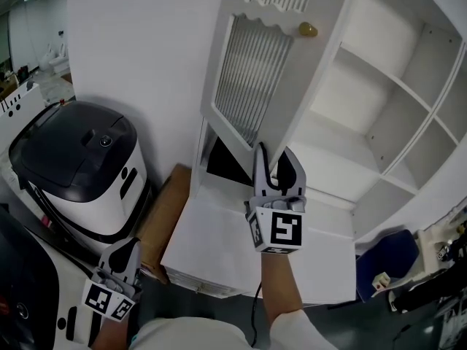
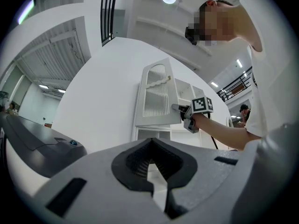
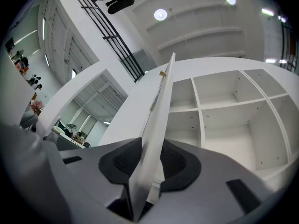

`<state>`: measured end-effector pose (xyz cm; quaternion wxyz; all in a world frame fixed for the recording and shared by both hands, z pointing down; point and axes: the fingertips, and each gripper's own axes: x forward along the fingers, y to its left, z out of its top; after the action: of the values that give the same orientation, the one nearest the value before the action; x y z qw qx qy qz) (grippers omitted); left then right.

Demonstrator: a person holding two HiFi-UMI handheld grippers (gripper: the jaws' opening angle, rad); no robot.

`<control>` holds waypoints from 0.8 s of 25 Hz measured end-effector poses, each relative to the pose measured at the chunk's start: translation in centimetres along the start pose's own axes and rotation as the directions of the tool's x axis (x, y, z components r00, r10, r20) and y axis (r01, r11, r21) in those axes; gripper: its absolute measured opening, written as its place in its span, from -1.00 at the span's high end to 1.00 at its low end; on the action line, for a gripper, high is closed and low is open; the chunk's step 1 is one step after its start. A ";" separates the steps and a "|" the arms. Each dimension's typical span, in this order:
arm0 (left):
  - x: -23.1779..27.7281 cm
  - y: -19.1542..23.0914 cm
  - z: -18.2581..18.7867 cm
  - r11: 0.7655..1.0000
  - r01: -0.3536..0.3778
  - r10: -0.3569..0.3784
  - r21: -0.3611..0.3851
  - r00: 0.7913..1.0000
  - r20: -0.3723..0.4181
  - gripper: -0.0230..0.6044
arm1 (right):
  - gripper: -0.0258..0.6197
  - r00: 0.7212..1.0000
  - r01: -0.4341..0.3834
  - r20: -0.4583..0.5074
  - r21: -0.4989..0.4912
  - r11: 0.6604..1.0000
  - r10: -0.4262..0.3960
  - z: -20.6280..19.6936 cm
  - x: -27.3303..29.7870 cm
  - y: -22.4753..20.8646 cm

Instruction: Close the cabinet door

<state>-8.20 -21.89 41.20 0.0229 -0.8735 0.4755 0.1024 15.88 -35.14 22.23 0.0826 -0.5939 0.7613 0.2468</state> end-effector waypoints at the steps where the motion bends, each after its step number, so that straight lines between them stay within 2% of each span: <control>1: 0.3 -0.1 0.0 1.000 0.002 -0.002 0.000 1.000 -0.001 0.92 | 0.57 1.000 -0.001 0.000 0.000 1.000 0.001 -0.1 0.1 -0.2; 20: 2.8 -1.3 -0.2 1.000 0.014 -0.014 0.007 1.000 -0.011 0.92 | 0.50 0.999 -0.010 -0.042 0.034 0.999 0.011 -2.6 1.7 -4.9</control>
<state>-5.65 -23.48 40.74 0.0240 -0.8772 0.4700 0.0956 20.42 -38.68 22.38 0.0749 -0.5934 0.7701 0.2218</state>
